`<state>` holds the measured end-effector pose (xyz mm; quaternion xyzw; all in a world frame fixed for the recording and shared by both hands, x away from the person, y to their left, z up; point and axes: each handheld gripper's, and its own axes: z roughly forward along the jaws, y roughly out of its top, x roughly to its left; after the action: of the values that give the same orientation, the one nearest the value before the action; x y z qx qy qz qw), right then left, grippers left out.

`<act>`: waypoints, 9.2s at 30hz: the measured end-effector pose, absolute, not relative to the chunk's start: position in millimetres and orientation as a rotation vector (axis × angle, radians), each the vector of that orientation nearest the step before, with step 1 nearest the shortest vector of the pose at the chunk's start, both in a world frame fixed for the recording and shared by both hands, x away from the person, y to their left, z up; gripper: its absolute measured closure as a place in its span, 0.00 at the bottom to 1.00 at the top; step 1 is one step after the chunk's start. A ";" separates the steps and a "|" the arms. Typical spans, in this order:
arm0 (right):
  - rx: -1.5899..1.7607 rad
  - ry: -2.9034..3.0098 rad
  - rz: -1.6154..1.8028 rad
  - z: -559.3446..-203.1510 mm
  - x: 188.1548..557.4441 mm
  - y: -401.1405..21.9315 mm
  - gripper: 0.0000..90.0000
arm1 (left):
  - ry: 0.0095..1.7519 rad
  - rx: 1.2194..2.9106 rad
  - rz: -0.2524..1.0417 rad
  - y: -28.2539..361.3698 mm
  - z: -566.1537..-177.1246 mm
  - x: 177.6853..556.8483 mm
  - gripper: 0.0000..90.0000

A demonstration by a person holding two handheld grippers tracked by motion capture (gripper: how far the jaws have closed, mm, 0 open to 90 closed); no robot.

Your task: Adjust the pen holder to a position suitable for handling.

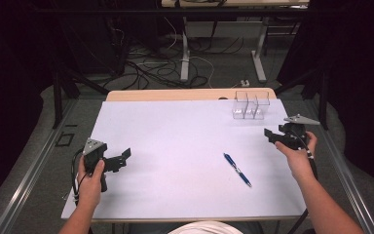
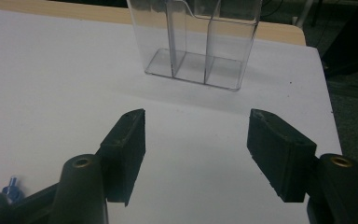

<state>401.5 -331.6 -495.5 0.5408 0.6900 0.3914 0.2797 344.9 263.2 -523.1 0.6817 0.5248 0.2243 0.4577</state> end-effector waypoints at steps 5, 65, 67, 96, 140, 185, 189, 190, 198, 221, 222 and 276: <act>1.441 1.872 0.973 -489.2 413.0 -328.4 0.42 | 1.288 1.681 0.558 261.4 -522.5 344.3 0.00; 1.543 1.736 0.943 -471.9 535.5 -336.5 0.78 | 1.310 1.694 0.574 263.9 -523.2 338.3 0.00; 1.552 1.742 0.928 -474.1 537.0 -335.5 0.78 | 1.311 1.694 0.576 264.2 -522.9 338.0 0.00; 1.672 1.713 0.835 -489.9 546.0 -334.8 0.91 | 1.316 1.701 0.571 264.6 -524.2 337.2 0.00; 1.793 1.682 0.764 -484.8 548.5 -321.4 1.00 | 1.312 1.709 0.570 264.2 -525.8 337.6 0.00; 1.720 2.018 0.732 -475.5 501.2 -152.6 1.00 | 1.270 1.739 0.550 253.9 -526.7 342.2 0.00; 1.688 2.066 0.751 -475.6 497.2 -139.0 1.00 | 1.266 1.741 0.551 254.2 -526.1 341.9 0.00; 1.678 2.085 0.754 -475.6 495.6 -136.1 0.99 | 1.268 1.742 0.551 254.1 -526.3 342.0 0.00; 1.704 2.159 0.761 -472.8 493.6 -129.5 0.99 | 1.265 1.745 0.552 253.2 -526.0 341.8 0.00; 1.493 2.185 1.041 -459.8 484.3 -164.6 0.91 | 1.267 1.751 0.555 252.8 -527.1 342.7 0.00; 1.475 2.181 1.031 -460.9 484.5 -167.3 0.93 | 1.268 1.753 0.555 252.8 -527.3 342.8 0.00; 1.196 2.393 1.067 -484.5 433.9 -159.3 0.90 | 1.271 1.753 0.551 250.8 -528.1 344.3 0.00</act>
<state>433.9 -159.3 -484.5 0.4117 0.8238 0.3673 0.1305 344.3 250.8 -528.1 0.7052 0.5115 0.2218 0.4381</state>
